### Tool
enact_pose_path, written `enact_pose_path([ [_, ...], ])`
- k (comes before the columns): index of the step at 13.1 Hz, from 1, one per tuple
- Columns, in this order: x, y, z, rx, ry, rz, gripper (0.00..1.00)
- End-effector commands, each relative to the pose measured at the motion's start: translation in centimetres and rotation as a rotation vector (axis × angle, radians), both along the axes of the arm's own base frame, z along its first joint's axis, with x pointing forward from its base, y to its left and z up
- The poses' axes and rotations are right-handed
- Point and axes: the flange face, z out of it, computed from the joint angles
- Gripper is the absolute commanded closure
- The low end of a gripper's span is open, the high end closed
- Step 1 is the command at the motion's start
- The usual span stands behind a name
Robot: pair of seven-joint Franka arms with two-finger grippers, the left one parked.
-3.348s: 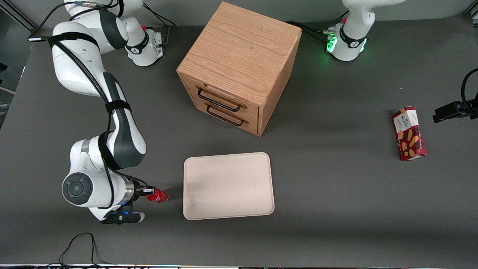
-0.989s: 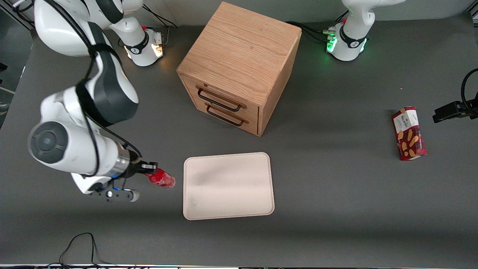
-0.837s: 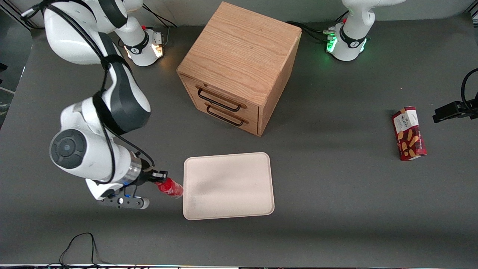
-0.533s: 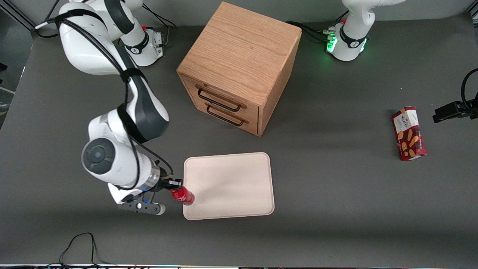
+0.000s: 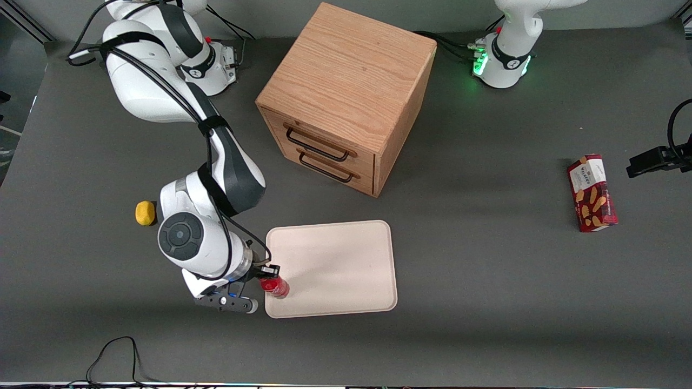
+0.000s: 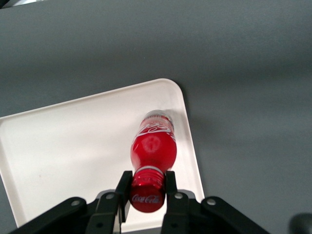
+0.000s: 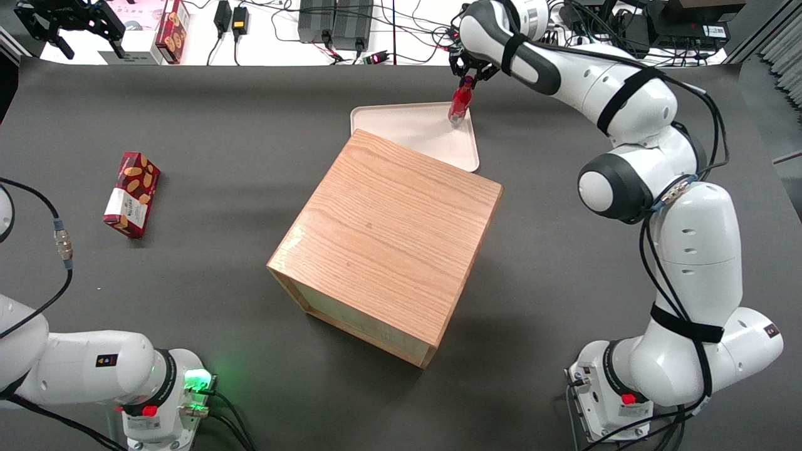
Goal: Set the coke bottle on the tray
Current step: 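Lower the bottle onto the tray and open the right gripper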
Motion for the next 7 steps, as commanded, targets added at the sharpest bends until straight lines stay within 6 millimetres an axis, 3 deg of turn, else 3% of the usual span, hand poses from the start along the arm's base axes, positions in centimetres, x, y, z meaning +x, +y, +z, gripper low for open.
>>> enact_pose_path([
  [1, 0.3, 0.3, -0.3, -0.008, -0.025, -0.025, 1.0],
  [7, 0.4, 0.4, -1.9, -0.009, -0.022, -0.035, 1.0],
])
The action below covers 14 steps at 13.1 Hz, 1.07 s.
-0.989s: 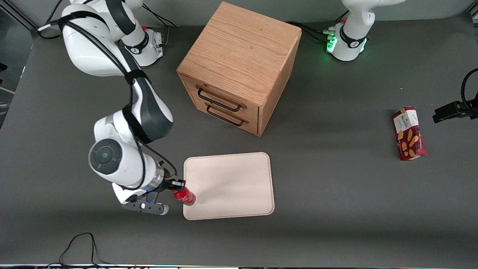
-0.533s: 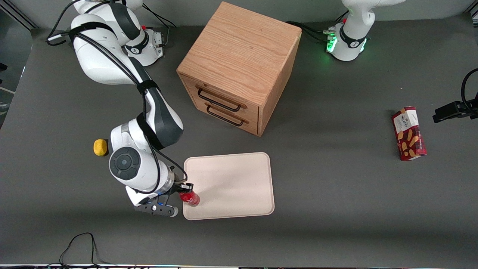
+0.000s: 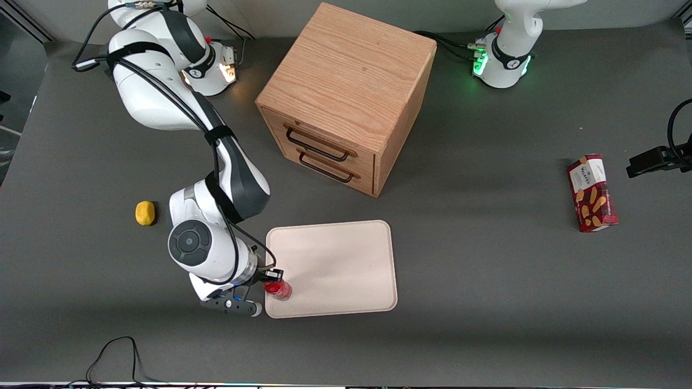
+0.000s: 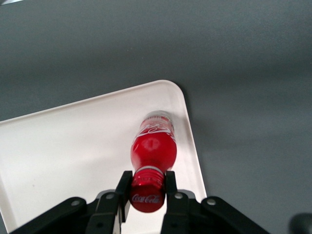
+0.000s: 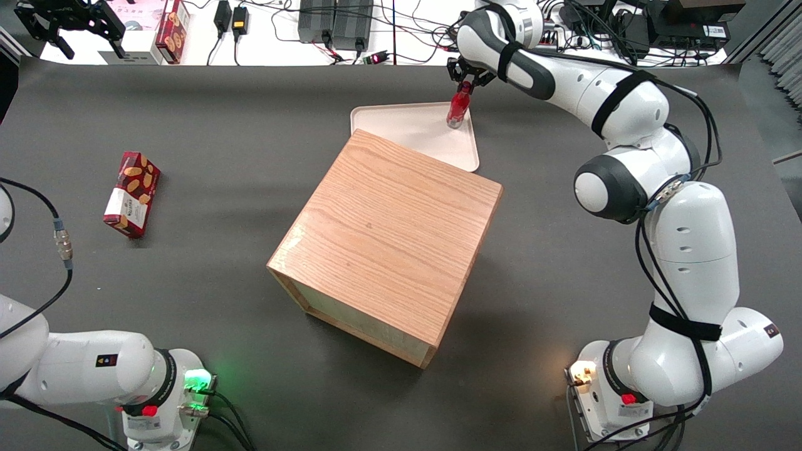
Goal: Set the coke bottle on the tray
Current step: 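Lower the bottle onto the tray and open the right gripper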
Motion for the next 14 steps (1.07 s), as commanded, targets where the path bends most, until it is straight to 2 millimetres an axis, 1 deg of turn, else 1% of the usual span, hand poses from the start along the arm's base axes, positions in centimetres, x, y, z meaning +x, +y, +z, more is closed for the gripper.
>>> enact_pose_path([
  [1, 0.1, 0.4, -0.4, -0.011, -0.019, -0.019, 0.62],
  [2, 0.1, 0.4, -0.5, -0.011, -0.019, -0.015, 0.01],
  [8, 0.2, 0.2, -0.3, -0.025, -0.028, -0.018, 0.0],
  [10, 0.3, -0.5, 0.8, -0.023, -0.032, -0.024, 0.0],
  [11, 0.5, -1.6, 1.3, -0.027, -0.021, -0.031, 0.0],
  [12, 0.6, -3.4, 1.5, -0.042, 0.016, -0.047, 0.0],
  [14, -0.1, -5.4, 3.0, -0.068, 0.082, -0.032, 0.0],
])
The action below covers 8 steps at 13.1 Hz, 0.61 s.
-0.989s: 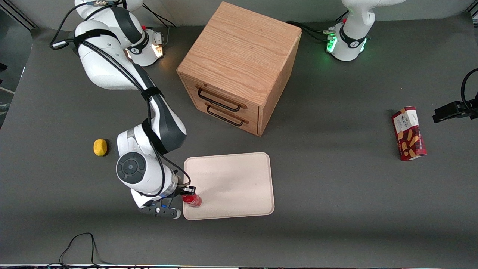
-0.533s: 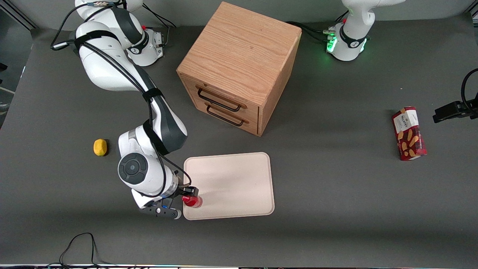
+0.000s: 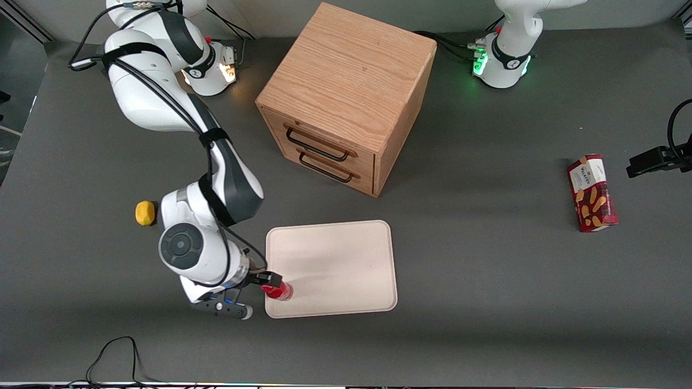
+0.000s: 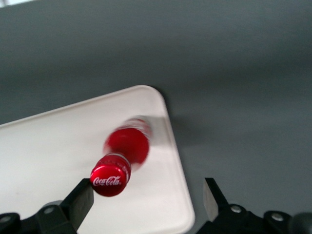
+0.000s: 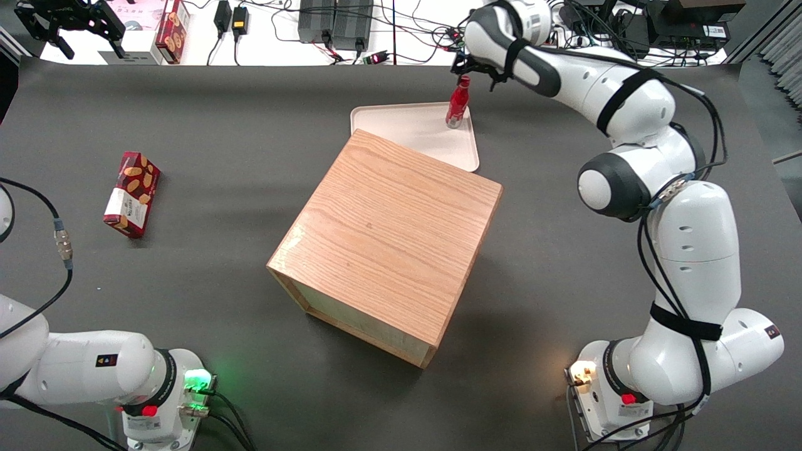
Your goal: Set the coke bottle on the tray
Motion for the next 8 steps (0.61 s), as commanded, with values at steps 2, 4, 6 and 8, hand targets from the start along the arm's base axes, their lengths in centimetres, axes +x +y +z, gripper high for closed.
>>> enact_pose_path([
  [2, -1.8, -3.4, 3.7, -0.045, 0.085, 0.026, 0.0],
  [4, -2.9, -5.7, 5.7, -0.055, 0.103, 0.022, 0.0],
  [6, -5.5, -8.5, 7.8, -0.068, 0.138, 0.077, 0.0],
  [8, -7.9, -10.9, 9.8, -0.07, 0.153, 0.123, 0.0],
])
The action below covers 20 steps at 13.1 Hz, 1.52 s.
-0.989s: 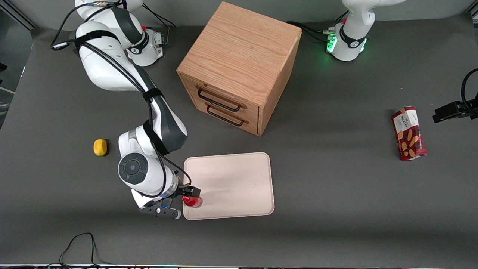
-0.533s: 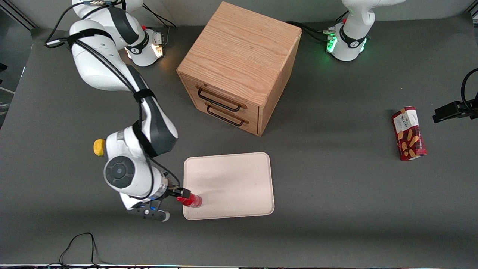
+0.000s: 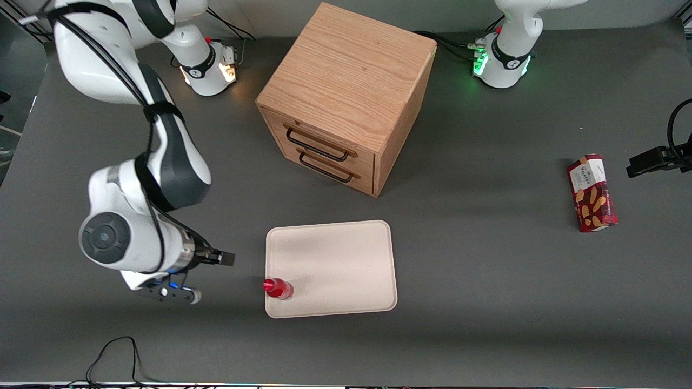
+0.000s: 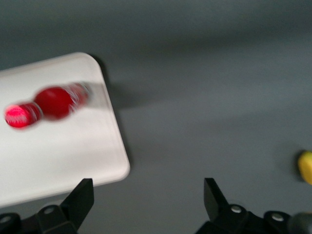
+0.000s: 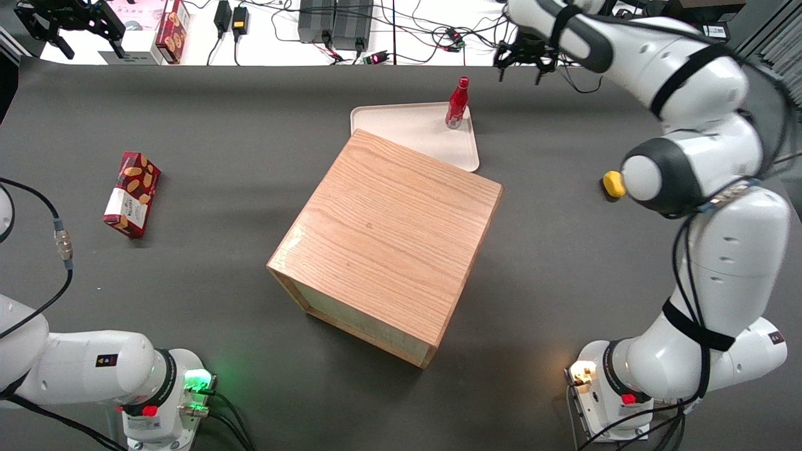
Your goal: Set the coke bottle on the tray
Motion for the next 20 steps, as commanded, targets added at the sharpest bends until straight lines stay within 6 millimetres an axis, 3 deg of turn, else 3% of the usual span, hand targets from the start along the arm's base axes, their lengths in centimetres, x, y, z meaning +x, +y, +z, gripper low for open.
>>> enact_pose_path([
  [1, -5.1, -3.0, 3.2, -0.016, 0.031, 0.082, 0.0],
  [6, -8.3, -6.7, 6.4, -0.002, 0.107, 0.143, 0.0],
  [8, -10.4, -7.5, 7.4, -0.001, 0.105, 0.138, 0.0],
  [11, -14.2, -10.7, 10.2, 0.076, 0.091, 0.154, 0.0],
  [13, -17.2, -11.8, 11.3, 0.088, 0.081, 0.143, 0.0],
  [15, -19.0, -12.1, 12.4, 0.089, 0.067, 0.142, 0.0],
  [20, -19.3, -12.3, 14.2, 0.092, 0.03, 0.139, 0.0],
])
